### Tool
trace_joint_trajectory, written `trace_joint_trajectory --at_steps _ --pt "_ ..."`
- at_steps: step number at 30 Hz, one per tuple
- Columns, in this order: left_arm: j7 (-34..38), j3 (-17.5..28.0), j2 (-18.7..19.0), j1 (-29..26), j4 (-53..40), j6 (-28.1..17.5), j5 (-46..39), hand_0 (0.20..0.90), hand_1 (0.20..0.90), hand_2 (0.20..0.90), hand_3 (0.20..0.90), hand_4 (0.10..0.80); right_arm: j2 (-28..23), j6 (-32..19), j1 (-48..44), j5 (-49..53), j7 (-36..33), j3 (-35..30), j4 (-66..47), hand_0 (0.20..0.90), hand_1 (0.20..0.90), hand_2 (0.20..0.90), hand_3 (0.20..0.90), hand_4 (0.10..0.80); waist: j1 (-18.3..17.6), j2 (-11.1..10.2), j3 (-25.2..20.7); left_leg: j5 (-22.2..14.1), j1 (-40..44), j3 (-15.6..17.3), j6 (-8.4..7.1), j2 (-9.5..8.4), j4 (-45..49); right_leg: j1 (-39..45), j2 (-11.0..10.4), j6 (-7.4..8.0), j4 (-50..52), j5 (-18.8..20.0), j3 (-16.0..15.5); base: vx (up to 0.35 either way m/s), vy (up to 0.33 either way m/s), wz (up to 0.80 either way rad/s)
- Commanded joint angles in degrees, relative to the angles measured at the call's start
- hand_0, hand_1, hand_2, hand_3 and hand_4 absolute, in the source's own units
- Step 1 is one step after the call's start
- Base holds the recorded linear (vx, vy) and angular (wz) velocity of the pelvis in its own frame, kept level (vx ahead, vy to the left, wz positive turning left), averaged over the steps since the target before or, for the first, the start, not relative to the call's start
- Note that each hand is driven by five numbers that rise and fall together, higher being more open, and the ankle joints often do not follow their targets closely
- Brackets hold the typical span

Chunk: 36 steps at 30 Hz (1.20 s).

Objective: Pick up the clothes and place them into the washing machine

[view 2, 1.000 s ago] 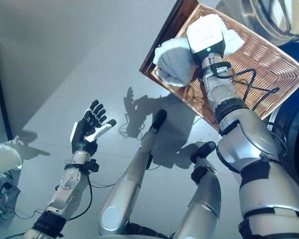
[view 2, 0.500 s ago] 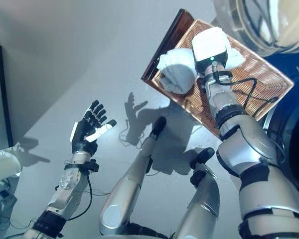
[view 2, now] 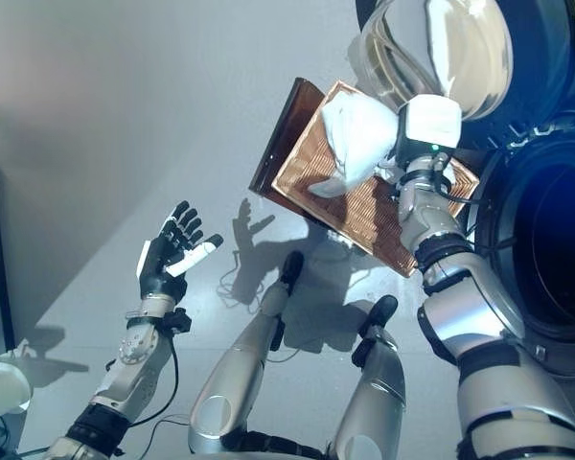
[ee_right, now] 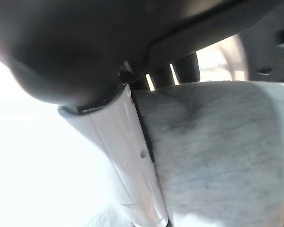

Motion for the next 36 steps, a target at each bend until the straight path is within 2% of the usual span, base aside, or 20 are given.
trace_joint_trajectory --at_steps 1,2,4,6,8,9,12,13,15,16,22,27,36 --pt "0.89 1.06 -0.66 1.46 -1.96 -2.81 0.18 0.900 0.900 0.900 0.900 0.800 -0.54 -8.95 -2.27 13.92 -5.14 -3.97 -8.91 0.200 0.200 0.200 0.200 0.300 -0.74 0.45 -0.90 -4.97 1.20 3.86 -1.25 -1.62 1.13 4.59 -1.06 0.30 -4.73 0.37 3.11 0.050 0.024 -0.22" --pt "0.89 1.06 -0.65 1.46 -1.96 -2.81 0.18 0.900 0.900 0.900 0.900 0.800 -0.54 -8.95 -2.27 13.92 -5.14 -3.98 -8.92 0.200 0.200 0.200 0.200 0.300 -0.73 0.45 -0.90 -4.97 1.20 3.86 -1.25 -1.62 1.13 4.60 -1.06 0.30 -4.73 0.38 3.12 0.051 0.009 -0.30" --pt "0.45 1.14 -1.07 2.25 -1.02 -2.16 -0.12 0.900 0.900 0.900 0.900 0.800 2.63 -13.07 2.68 25.33 -3.71 -9.23 -11.52 0.200 0.200 0.200 0.200 0.300 -1.43 0.78 -1.42 -5.53 2.30 4.70 -1.10 -1.61 1.18 5.93 -0.81 0.41 -6.35 0.74 3.57 0.063 0.000 -0.21" --pt "0.43 1.18 -0.98 2.44 -0.99 -2.05 -0.13 0.900 0.900 0.900 0.900 0.800 3.48 -14.41 3.94 28.60 -3.29 -10.72 -12.71 0.200 0.200 0.200 0.200 0.300 -1.54 0.98 -1.64 -5.75 2.49 5.04 -1.06 -1.62 1.30 6.12 -0.71 0.44 -6.81 0.90 3.80 0.049 0.004 -0.14" --pt "0.04 1.12 -1.21 3.01 -1.15 -1.53 -0.38 0.900 0.900 0.900 0.900 0.800 6.65 -17.98 7.76 39.55 -0.80 -14.50 -15.57 0.200 0.200 0.200 0.200 0.300 -2.19 1.68 -2.17 -6.13 2.70 6.00 -0.85 -1.63 1.59 6.00 -0.54 0.53 -7.67 1.34 4.71 0.036 0.019 -0.29" --pt "0.04 1.11 -1.19 3.06 -1.15 -1.54 -0.38 0.900 0.900 0.900 0.900 0.800 6.67 -17.98 7.81 39.56 -0.80 -14.50 -15.57 0.200 0.200 0.200 0.200 0.300 -2.20 1.62 -2.08 -6.35 2.89 6.04 -0.87 -1.66 1.67 6.12 -0.60 0.55 -7.47 1.05 4.75 0.034 0.020 -0.25" --pt "-0.71 0.46 -1.77 3.93 -1.35 -0.89 -1.19 0.900 0.900 0.900 0.900 0.800 9.87 -23.22 12.50 54.40 2.78 -18.40 -20.08 0.200 0.200 0.200 0.200 0.300 -3.22 2.77 -2.32 -6.88 3.35 7.27 -0.70 -1.68 1.77 5.83 -0.54 0.53 -7.92 1.08 5.86 0.026 -0.003 -0.18" --pt "-0.71 0.44 -1.77 3.94 -1.36 -0.89 -1.20 0.900 0.900 0.900 0.900 0.800 9.83 -23.23 12.54 54.45 2.82 -18.41 -20.10 0.200 0.200 0.200 0.200 0.300 -3.16 2.81 -2.44 -6.66 3.17 7.28 -0.68 -1.64 1.68 5.69 -0.48 0.51 -8.09 1.37 5.87 0.018 0.001 -0.06" --pt "-1.53 -0.57 -2.00 4.43 -1.26 -0.44 -1.87 0.900 0.900 0.900 0.900 0.800 11.34 -25.87 14.97 63.54 5.23 -20.70 -21.91 0.200 0.200 0.200 0.200 0.300 -3.99 3.73 -2.45 -7.30 3.62 8.00 -0.68 -1.72 2.02 5.69 -0.45 0.48 -7.90 0.83 6.56 0.019 0.003 -0.13" --pt "-1.54 -0.58 -2.01 4.42 -1.27 -0.44 -1.88 0.900 0.900 0.900 0.900 0.800 11.30 -25.89 14.98 63.60 5.30 -20.70 -21.90 0.200 0.200 0.200 0.200 0.300 -3.91 3.78 -2.59 -7.06 3.41 8.01 -0.66 -1.67 1.94 5.52 -0.38 0.46 -8.10 1.16 6.57 0.001 -0.003 -0.18" --pt "-2.58 -2.30 -3.36 4.46 -0.48 0.18 -4.04 0.900 0.900 0.900 0.900 0.800 15.34 -30.26 19.49 81.34 10.35 -24.50 -24.50 0.200 0.200 0.200 0.200 0.300 -5.60 5.37 -2.79 -7.64 3.95 9.53 -0.70 -1.41 1.93 4.76 -0.05 0.40 -8.28 1.05 8.37 0.013 -0.021 -0.12" --pt "-3.26 -3.35 -4.28 4.30 -0.05 0.36 -4.77 0.900 0.900 0.900 0.900 0.800 16.01 -31.60 21.70 85.18 11.63 -26.61 -25.12 0.200 0.200 0.200 0.200 0.300 -6.48 6.27 -3.04 -7.83 4.17 10.30 -0.66 -1.46 1.85 4.29 0.14 0.36 -8.09 0.97 9.27 0.006 -0.010 -0.12" --pt "-4.21 -4.09 -5.08 4.52 0.49 0.35 -5.64 0.900 0.900 0.900 0.900 0.800 14.29 -32.61 25.06 86.44 11.69 -30.02 -25.72 0.200 0.200 0.200 0.200 0.300 -8.90 7.35 -3.14 -8.69 5.23 11.60 -0.68 -1.58 1.86 3.93 0.49 0.31 -7.46 0.28 11.13 0.010 -0.013 -0.10"
